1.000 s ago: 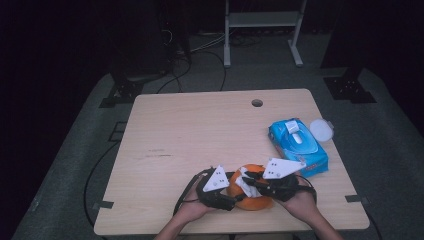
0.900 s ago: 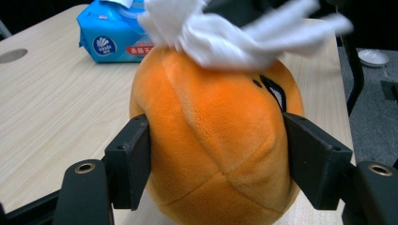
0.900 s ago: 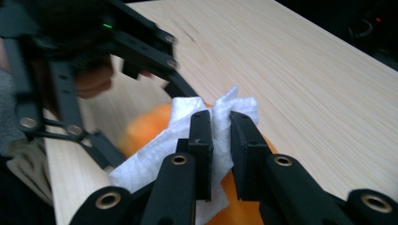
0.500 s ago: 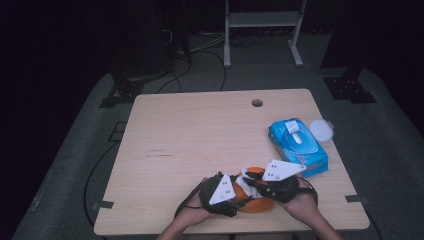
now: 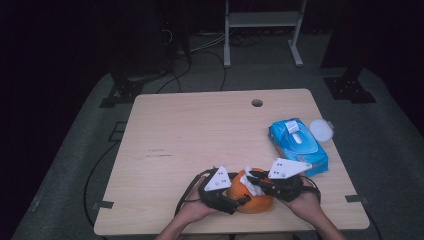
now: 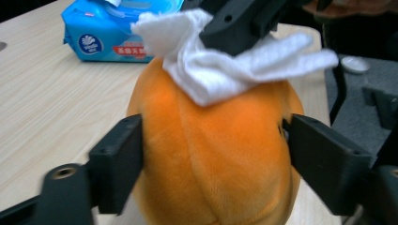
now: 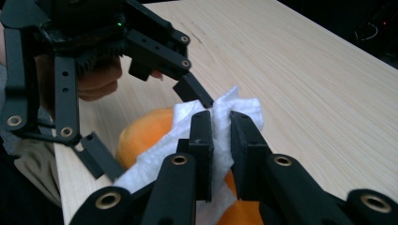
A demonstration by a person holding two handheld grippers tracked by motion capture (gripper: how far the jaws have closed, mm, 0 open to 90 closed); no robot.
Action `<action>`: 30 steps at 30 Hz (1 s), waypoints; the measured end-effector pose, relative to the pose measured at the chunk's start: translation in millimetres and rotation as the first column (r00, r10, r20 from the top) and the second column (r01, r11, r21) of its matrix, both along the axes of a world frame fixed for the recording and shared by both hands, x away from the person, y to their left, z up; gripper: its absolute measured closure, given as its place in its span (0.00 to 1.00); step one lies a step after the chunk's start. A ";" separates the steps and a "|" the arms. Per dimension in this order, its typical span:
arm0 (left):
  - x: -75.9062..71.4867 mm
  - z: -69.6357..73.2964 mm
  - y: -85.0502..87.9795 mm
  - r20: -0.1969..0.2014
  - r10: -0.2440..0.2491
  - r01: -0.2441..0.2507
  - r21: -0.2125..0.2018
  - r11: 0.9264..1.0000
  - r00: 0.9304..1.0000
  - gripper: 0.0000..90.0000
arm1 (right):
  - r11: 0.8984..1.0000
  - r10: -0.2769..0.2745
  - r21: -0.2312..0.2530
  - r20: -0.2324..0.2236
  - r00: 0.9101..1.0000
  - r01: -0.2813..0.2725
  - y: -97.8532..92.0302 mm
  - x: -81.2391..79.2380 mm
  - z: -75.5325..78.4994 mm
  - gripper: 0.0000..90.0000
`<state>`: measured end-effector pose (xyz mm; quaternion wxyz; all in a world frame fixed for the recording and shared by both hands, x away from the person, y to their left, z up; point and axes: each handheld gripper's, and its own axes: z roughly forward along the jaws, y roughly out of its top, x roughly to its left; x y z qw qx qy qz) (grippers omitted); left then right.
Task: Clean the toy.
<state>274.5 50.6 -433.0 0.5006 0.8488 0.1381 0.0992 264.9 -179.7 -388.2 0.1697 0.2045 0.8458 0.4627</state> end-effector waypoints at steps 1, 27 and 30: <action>0.0 -0.5 0.7 0.018 0.001 -0.002 0.024 1.000 1.000 0.29 | 1.000 -0.006 0.000 -0.005 1.000 0.006 -2.0 0.8 0.3 0.88; 12.4 -10.6 16.4 -0.032 0.045 -0.045 -0.004 0.999 0.998 0.31 | 0.996 -0.094 -0.008 -0.044 0.995 0.094 -37.2 17.7 -12.1 0.87; 11.1 -5.0 13.7 -0.003 0.033 -0.033 -0.023 0.999 0.999 0.20 | 0.997 -0.079 -0.003 -0.032 0.996 0.079 -32.2 16.0 -11.9 0.88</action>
